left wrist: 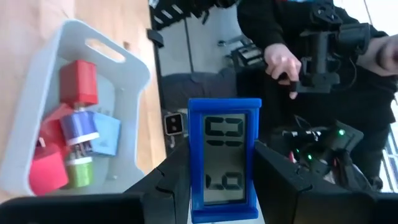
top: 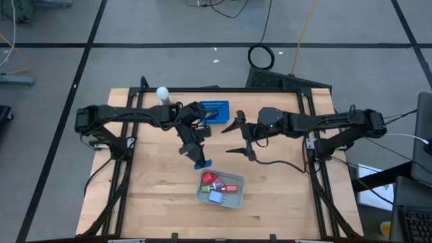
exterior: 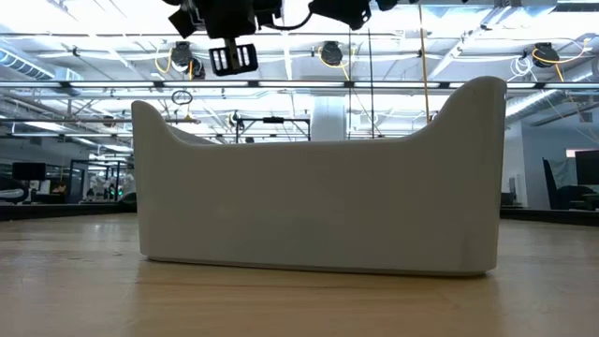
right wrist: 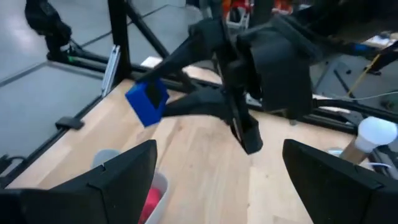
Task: Pick & Place Office items
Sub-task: Put the blue digital clock into the blue bin
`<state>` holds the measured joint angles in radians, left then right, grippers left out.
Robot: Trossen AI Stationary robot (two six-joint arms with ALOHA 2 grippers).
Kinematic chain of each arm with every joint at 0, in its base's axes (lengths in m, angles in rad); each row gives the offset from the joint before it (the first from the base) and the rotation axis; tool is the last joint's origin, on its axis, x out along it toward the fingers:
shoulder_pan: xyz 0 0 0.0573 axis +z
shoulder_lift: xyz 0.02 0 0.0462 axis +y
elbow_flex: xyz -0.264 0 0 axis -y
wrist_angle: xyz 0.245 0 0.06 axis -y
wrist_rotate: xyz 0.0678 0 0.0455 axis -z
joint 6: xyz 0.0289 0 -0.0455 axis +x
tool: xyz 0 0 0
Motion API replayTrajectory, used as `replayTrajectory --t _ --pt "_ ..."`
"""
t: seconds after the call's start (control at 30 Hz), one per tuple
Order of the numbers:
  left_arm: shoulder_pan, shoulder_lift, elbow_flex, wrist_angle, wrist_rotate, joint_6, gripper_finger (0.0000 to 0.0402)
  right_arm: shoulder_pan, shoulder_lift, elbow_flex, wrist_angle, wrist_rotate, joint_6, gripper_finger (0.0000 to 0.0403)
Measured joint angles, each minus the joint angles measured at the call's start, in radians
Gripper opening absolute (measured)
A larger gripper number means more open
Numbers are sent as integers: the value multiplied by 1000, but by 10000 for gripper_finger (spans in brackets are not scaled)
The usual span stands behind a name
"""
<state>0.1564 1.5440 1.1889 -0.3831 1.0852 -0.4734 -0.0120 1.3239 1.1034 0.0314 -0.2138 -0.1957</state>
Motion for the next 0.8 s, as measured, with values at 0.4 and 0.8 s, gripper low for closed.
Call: replayTrajectory --t 0.4,0.8 --pt "0 1 0 197 89 -73 133 12 0 -2 66 -62 96 339" --pt "52 1 0 206 149 -84 133 43 0 -3 190 -127 210 339"
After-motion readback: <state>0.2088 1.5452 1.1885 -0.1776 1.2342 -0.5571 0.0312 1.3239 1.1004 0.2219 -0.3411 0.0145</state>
